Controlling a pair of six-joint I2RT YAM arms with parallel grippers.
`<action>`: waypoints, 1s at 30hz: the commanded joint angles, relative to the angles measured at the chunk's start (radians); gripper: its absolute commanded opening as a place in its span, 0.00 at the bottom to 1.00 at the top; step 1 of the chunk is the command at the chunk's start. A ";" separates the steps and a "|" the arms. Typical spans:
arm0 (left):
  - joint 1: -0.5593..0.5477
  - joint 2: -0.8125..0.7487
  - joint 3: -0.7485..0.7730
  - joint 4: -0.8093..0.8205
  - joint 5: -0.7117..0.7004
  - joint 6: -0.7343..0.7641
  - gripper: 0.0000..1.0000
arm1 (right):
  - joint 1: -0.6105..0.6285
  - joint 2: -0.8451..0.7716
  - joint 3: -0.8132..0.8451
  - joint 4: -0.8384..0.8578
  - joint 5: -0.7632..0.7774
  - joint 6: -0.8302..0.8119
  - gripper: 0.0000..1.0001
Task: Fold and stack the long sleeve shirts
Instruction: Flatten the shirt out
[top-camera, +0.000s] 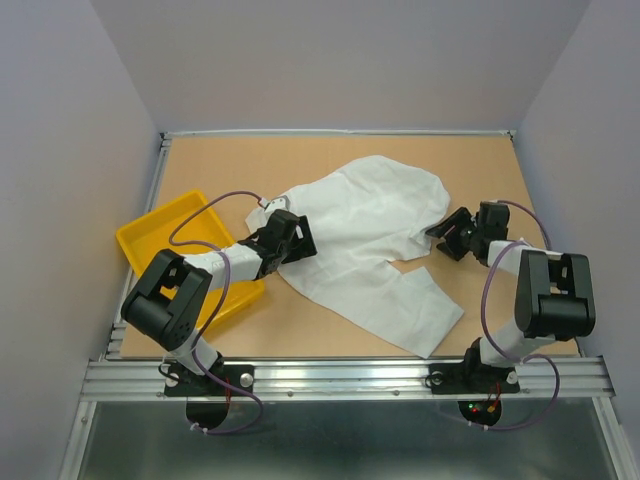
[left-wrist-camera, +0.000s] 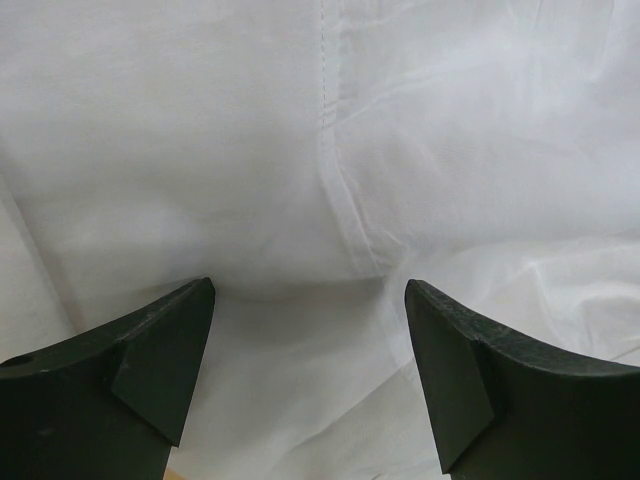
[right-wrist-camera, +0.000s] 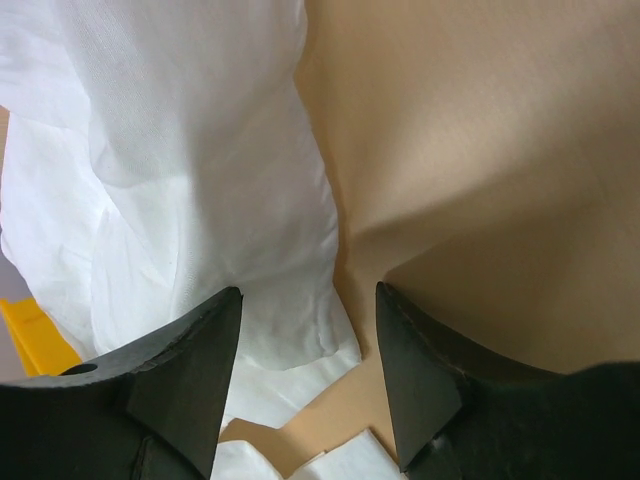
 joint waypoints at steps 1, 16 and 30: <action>0.001 0.031 -0.048 -0.131 0.009 -0.010 0.90 | 0.014 0.046 0.043 0.043 -0.001 -0.035 0.62; 0.001 0.037 -0.052 -0.131 0.009 -0.014 0.90 | 0.077 0.112 0.085 0.035 0.109 -0.101 0.38; 0.001 0.052 -0.052 -0.128 0.006 -0.017 0.90 | 0.077 0.011 0.195 -0.187 0.370 -0.304 0.06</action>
